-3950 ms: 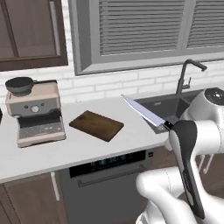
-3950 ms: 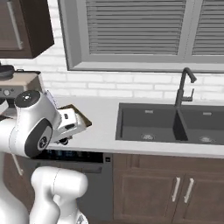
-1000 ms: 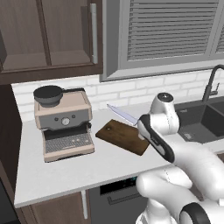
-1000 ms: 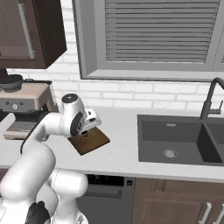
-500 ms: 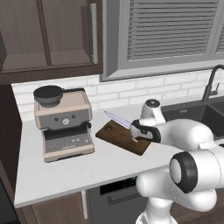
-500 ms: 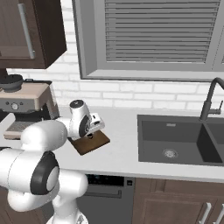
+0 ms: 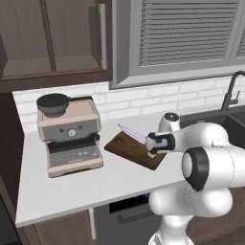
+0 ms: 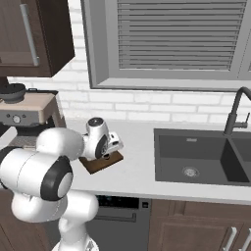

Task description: Pick up the knife from the drawer and place it on the cutting board. Then place the meat from the plate to the cutting board.

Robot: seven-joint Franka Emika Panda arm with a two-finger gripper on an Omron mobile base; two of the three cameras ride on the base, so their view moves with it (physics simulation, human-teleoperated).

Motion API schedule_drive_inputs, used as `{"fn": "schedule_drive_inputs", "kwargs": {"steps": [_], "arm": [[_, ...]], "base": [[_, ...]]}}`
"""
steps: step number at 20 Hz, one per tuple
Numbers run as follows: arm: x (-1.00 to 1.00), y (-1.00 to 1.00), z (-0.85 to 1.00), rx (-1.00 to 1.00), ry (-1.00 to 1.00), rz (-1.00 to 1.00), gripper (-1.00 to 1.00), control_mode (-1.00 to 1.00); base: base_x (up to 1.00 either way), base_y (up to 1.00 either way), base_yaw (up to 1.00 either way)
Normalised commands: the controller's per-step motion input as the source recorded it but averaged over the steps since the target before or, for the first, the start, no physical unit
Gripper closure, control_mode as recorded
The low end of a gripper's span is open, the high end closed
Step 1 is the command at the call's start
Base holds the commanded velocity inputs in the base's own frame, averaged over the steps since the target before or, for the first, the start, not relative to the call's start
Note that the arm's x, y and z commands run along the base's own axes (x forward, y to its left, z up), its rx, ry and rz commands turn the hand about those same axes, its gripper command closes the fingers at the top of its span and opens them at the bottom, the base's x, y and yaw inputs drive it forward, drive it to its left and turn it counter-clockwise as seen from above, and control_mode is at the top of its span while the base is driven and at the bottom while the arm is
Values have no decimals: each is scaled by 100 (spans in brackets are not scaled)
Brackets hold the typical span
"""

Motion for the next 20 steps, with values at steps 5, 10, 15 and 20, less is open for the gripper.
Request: {"fn": "schedule_drive_inputs", "kwargs": {"steps": [5,10,15,20], "arm": [[28,0,-23,1,3,3,-100,-100],[12,0,-8,0,0,3,-100,-100],[0,0,0,0,0,0,-100,-100],[-1,-1,0,0,0,0,-100,-100]], "base": [[0,0,0],[0,0,0],[0,0,0],[0,0,0]]}}
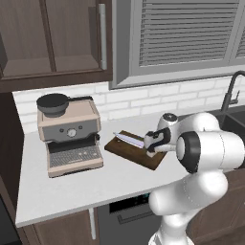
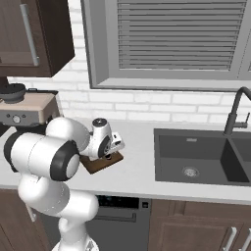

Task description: Pick up the knife from the drawer and place it on the cutting board. Then place the meat from the plate to the cutting board.

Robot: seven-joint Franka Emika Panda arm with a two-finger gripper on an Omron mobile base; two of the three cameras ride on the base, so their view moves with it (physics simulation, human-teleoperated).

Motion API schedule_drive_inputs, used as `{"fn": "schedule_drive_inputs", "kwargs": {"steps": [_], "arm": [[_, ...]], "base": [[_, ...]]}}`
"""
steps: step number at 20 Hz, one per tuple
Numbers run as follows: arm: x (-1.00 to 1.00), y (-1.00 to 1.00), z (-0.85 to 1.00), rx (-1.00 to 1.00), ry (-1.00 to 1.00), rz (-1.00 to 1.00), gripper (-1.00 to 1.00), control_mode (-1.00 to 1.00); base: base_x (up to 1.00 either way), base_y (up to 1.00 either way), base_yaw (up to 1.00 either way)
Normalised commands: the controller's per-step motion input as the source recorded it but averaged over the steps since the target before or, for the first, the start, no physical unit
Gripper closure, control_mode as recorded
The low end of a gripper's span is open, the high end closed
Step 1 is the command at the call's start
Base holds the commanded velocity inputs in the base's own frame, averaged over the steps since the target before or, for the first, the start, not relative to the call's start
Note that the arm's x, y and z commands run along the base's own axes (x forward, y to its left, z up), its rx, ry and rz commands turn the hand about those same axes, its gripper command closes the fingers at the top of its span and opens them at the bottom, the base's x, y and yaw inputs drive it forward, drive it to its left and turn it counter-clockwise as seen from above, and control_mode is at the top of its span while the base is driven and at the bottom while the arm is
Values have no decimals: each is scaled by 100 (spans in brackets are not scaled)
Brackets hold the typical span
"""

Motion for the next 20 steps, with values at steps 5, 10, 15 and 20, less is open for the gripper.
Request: {"fn": "schedule_drive_inputs", "kwargs": {"steps": [5,10,15,20], "arm": [[-59,-25,60,9,-2,-7,-100,-100],[-86,-3,100,8,-3,-15,-100,-100],[-87,5,100,2,0,-17,-100,-100],[-100,18,100,3,0,-25,-100,-100]], "base": [[0,0,0],[0,0,0],[0,0,0],[0,0,0]]}}
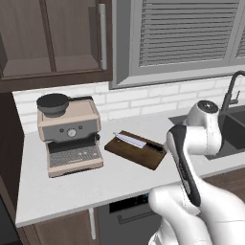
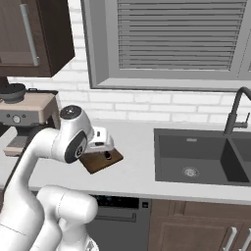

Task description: Pick up the knife from the drawer and place it on the cutting board. Then place the meat from the plate to the cutting board.

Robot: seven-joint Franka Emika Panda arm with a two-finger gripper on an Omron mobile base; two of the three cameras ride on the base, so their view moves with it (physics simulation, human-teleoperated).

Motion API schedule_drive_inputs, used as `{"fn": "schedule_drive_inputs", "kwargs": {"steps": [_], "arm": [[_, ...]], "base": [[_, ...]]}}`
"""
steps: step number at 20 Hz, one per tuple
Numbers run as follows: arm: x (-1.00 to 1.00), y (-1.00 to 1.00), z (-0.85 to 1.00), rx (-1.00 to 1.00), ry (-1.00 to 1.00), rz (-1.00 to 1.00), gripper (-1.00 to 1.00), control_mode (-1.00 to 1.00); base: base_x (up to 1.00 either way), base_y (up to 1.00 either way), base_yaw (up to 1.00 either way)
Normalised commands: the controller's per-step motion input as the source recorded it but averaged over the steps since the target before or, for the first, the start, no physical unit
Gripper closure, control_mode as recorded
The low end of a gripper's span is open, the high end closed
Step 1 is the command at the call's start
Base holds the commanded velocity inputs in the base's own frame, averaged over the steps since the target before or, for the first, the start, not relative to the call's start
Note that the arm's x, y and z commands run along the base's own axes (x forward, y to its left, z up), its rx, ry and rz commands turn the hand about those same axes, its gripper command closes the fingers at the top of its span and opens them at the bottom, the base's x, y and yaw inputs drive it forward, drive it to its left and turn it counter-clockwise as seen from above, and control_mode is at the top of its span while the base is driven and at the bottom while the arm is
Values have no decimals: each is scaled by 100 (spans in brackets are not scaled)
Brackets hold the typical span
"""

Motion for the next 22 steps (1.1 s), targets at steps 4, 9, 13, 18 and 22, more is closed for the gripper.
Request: {"fn": "schedule_drive_inputs", "kwargs": {"steps": [4,9,13,18,22], "arm": [[-100,49,90,0,0,-26,-100,-100],[-87,24,61,0,-2,-19,-100,-100],[-24,1,0,0,0,-2,-100,-100],[0,0,0,0,0,0,-100,-100],[0,0,0,0,0,0,-100,-100]], "base": [[0,0,0],[0,0,0],[0,0,0],[0,0,0],[0,0,0]]}}
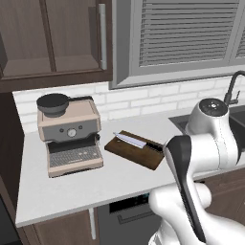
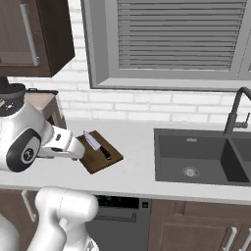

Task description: Pick up the knife from the drawer and place it on the cutting board. Then place the meat from the plate to the cutting board.

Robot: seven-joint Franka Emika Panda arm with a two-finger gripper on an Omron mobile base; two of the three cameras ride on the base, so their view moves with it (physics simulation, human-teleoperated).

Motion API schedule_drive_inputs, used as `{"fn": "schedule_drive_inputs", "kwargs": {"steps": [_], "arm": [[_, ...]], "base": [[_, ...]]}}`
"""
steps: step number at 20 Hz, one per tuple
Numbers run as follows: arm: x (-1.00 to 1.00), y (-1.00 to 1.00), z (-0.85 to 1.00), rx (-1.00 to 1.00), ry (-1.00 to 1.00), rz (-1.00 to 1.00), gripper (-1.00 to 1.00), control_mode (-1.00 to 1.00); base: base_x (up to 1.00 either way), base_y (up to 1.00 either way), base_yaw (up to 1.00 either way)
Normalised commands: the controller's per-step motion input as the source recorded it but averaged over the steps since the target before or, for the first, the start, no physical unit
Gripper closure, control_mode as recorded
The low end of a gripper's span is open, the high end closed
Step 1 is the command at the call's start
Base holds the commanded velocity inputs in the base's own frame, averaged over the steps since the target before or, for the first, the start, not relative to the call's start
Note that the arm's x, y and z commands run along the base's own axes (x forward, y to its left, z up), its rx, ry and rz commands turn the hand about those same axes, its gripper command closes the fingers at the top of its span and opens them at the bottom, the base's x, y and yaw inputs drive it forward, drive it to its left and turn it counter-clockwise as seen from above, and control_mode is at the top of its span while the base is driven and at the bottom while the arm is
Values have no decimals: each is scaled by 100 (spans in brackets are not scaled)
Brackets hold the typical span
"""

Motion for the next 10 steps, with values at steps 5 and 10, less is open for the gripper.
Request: {"fn": "schedule_drive_inputs", "kwargs": {"steps": [5,10], "arm": [[0,-1,0,0,0,0,-100,100],[0,0,0,0,0,0,-100,100]], "base": [[-14,-41,-1],[-24,-100,-7]]}}
